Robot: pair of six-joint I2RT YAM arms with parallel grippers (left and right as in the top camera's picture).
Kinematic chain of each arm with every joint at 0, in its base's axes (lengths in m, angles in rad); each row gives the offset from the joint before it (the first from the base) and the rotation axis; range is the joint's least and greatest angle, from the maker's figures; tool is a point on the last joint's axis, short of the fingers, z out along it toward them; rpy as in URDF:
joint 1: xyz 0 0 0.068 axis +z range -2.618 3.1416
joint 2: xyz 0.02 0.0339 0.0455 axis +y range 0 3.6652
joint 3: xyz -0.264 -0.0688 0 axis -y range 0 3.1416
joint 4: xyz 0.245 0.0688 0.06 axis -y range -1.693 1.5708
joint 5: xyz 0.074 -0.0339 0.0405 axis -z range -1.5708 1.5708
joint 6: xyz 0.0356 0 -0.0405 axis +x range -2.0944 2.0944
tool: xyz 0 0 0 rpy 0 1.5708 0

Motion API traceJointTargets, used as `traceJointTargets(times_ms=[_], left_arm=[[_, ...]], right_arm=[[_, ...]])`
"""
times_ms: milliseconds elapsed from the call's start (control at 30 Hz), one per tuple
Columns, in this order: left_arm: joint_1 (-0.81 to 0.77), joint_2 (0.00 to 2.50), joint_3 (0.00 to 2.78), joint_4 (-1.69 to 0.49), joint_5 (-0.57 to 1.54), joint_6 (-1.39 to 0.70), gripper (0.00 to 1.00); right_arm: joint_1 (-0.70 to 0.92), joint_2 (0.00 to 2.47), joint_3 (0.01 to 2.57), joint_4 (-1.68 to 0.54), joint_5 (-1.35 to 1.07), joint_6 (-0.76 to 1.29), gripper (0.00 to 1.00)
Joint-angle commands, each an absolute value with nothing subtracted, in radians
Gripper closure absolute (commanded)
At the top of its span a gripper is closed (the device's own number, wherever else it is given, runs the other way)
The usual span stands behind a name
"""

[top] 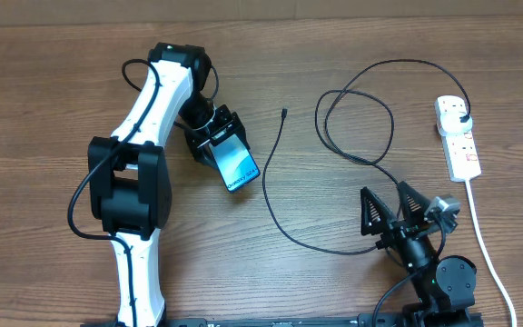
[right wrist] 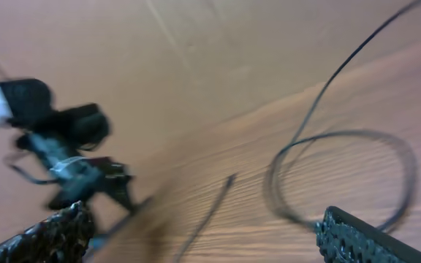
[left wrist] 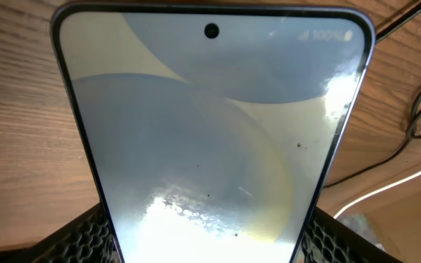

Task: Plug charger to phone and switch on socket

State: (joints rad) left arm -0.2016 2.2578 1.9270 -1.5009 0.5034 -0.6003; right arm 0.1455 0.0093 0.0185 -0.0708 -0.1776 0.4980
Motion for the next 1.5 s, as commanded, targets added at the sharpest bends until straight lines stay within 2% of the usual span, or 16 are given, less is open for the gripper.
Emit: traceJointTargets(times_ms=[0,67,333,667,867,1100,1233,1467], left_arm=[[-0.208,2.257,1.954,-1.508,0.489,-0.655,0.96],[-0.208,2.257,1.954,-1.51,0.49,-0.672,0.96],[-0.208,2.257,1.954,-1.514,0.488,-0.72,0.96],[-0.206,2.257,1.954,-1.532,0.524,-0.74,0.96],[-0.206,2.257,1.954,-1.532,0.525,-0.742,0.96],[-0.207,2.257,1.954,-1.52,0.52,-0.757,0.96],[-0.21,2.257,1.954,-1.517,0.514,-0.777,0.96],[-0.21,2.257,1.954,-1.512,0.517,-0.812,0.96]], right_arm=[[0.151,0.003,0.008,-0.058,-0.341,0.873,0.0],[0.151,0.003,0.008,-0.052,-0.455,1.024,0.0],[0.152,0.003,0.008,-0.031,-0.522,1.122,0.0],[0.153,0.005,0.008,-0.001,-0.636,1.057,0.0],[0.227,0.087,0.021,-0.001,-0.614,1.015,0.0],[0.393,0.371,0.149,-0.001,-0.406,0.902,0.0],[0.479,0.614,0.254,0.007,-0.288,0.885,0.01],[0.583,1.035,0.423,0.192,-0.224,0.885,0.0]])
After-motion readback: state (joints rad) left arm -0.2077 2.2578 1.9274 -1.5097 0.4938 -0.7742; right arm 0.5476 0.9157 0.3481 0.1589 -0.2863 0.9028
